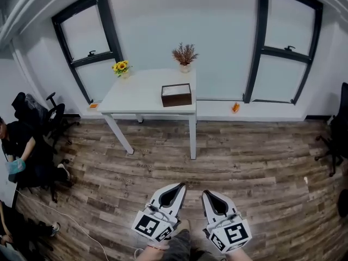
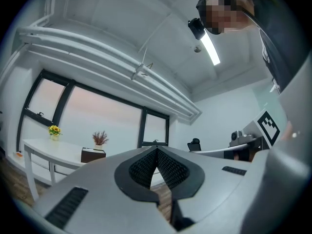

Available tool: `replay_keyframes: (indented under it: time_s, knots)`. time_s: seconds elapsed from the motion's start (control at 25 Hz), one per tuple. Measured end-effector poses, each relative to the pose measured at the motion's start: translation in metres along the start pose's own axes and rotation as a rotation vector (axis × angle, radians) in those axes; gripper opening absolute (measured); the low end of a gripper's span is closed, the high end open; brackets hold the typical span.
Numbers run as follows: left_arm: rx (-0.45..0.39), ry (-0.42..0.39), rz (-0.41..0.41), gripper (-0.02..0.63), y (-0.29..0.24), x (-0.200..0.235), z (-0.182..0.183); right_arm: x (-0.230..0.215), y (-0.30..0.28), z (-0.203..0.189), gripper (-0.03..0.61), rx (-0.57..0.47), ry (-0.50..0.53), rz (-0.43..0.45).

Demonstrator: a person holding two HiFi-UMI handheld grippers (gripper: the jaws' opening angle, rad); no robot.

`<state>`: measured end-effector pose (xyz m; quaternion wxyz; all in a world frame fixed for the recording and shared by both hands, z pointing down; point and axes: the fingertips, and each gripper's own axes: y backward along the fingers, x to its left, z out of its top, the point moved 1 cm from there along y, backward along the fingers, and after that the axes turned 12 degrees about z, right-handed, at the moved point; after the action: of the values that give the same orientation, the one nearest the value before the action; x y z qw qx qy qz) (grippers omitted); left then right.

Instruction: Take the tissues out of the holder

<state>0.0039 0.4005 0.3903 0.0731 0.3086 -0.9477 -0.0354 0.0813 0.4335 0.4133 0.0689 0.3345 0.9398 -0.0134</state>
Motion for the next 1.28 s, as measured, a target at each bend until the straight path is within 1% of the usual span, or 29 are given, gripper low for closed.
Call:
replay_keyframes:
  time_s: [0.12,0.28,0.44,0.6,0.8,0.96,1.16,1.28]
  knots:
    - [0.006,0.004,0.003,0.006,-0.027,0.031,0.002,-0.019,-0.035,0.005,0.006,0.006,-0.005,-0.001]
    - [-0.006,0.007,0.005,0.006,-0.061,0.071,0.009,-0.039,-0.079,0.012,0.006,0.005,0.003,0.006]
    - [-0.011,0.0,0.007,0.006,-0.088,0.109,0.009,-0.06,-0.123,0.016,0.006,-0.002,0.017,-0.01]
    - [-0.018,-0.012,0.013,0.006,-0.105,0.144,0.01,-0.075,-0.158,0.018,0.006,-0.013,0.025,-0.038]
    - [-0.021,0.007,0.013,0.006,-0.118,0.168,0.013,-0.08,-0.187,0.016,0.006,0.001,0.007,-0.019]
    - [-0.012,0.035,0.011,0.007,-0.126,0.181,0.007,-0.087,-0.203,0.013,0.006,0.018,-0.009,-0.009]
    - [0.004,0.063,0.038,0.006,-0.139,0.203,-0.007,-0.104,-0.222,0.004,0.006,0.046,-0.03,-0.002]
    - [-0.001,0.069,0.061,0.006,-0.156,0.222,-0.011,-0.119,-0.243,-0.001,0.006,0.041,-0.039,0.028]
